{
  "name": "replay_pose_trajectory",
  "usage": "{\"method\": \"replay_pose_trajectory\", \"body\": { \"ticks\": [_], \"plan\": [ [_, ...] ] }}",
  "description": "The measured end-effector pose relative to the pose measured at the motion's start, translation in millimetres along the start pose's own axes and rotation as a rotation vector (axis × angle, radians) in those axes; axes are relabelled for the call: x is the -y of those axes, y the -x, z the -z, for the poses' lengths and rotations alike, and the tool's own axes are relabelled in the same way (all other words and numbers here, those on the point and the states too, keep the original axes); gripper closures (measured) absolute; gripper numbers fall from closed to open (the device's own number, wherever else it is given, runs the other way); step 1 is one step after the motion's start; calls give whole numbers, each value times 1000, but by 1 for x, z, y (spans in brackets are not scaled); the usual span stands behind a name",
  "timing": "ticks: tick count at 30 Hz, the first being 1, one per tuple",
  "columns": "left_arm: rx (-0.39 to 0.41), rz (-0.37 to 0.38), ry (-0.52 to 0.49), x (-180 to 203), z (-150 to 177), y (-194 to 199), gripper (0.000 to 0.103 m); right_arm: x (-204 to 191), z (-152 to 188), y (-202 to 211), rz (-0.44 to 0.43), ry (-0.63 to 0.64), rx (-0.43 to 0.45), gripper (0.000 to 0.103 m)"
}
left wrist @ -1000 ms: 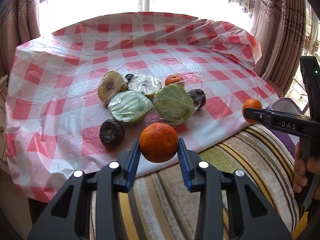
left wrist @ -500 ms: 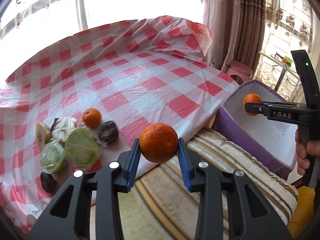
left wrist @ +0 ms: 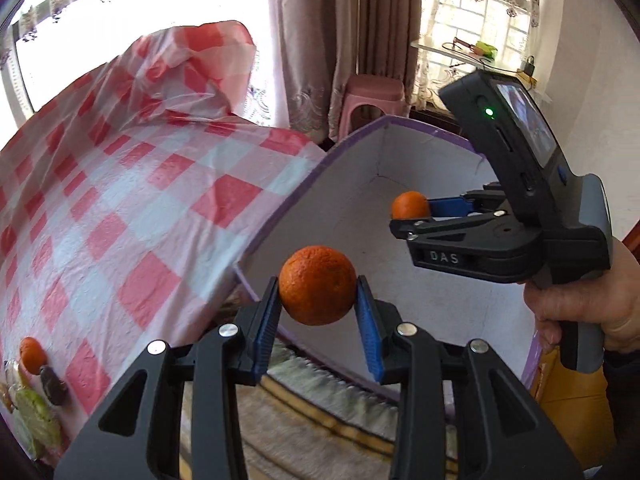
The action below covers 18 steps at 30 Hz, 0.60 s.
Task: Organize fruits
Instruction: 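Carry both oranges into the white box and open both tools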
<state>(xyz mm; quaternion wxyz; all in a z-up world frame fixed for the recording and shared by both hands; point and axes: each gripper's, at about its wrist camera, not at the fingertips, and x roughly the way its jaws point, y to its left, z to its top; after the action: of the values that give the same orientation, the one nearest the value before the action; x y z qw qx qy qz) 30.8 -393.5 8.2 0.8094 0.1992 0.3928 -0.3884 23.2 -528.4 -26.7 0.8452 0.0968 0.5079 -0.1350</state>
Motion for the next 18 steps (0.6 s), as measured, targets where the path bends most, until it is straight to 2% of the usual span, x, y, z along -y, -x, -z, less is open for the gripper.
{"method": "replay_pose_trajectory", "body": {
  "ticks": [4,8,10,14,18],
  "plan": [
    [-113,23,-60,21,-4,-43,66,11,-3,-13,29,18,-52,60],
    [-198,36,-108,30,-3,-67,66,8,-7,-29,98,73,-95,60],
    [-237,29,-118,33,0,-77,66,10,-7,-39,97,72,-147,60],
    [-259,-41,-177,38,5,-85,66,8,-3,-50,93,90,-204,60],
    [-285,-142,-245,44,11,-95,65,6,1,-59,100,94,-249,59]
  ]
}}
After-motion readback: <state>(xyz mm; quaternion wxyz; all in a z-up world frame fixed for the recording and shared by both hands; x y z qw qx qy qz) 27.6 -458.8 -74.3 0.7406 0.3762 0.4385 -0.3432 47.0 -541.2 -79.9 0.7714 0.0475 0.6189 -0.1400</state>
